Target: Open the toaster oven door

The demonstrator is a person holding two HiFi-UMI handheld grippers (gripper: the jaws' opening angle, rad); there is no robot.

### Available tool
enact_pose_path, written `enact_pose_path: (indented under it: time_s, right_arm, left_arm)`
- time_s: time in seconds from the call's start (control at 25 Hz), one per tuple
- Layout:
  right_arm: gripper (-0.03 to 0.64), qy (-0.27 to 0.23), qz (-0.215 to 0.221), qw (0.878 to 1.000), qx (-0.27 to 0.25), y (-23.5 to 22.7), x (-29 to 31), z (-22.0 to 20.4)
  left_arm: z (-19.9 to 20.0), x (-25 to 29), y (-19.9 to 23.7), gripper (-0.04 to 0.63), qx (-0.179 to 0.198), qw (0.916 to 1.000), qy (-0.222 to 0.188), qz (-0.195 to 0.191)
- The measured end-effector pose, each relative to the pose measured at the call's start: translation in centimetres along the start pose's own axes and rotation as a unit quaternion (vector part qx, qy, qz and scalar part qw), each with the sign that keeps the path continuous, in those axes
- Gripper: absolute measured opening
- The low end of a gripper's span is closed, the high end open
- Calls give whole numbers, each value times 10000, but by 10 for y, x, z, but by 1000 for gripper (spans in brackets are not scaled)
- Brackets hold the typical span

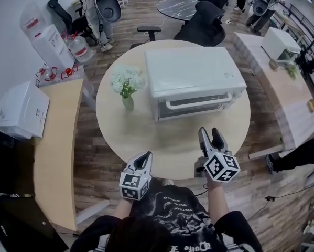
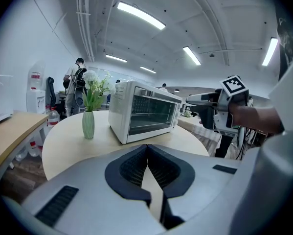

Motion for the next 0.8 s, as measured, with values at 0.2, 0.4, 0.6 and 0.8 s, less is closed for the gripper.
enact_pose_path:
  time_s: [0.2,0.4,0.6,0.8]
  right_arm:
    - [249,-40,-143,9988,463,5,28,24]
    - [249,-12,-336,9961,816,16,50,43]
    - [249,102,-443,9840,1724,17,72,46]
    - [237,117,-905,9708,2217,13,84,49]
  left_arm:
    - [4,-1,14,20,-7,10000,13,48]
    - [5,-2,19,20,-25,10000,42,53]
    - [4,1,23,20,23,10000,58,1]
    - [3,0,27,20,-14,10000,61,21]
Point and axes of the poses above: the fingertips, and each gripper's own axes: x forward along the fingers, y to its left, z out of its top, the point moved 7 cm from there along -x, backward along the fingers, and after that the axes turned 10 degrees about -z, right-handed, at the moved point
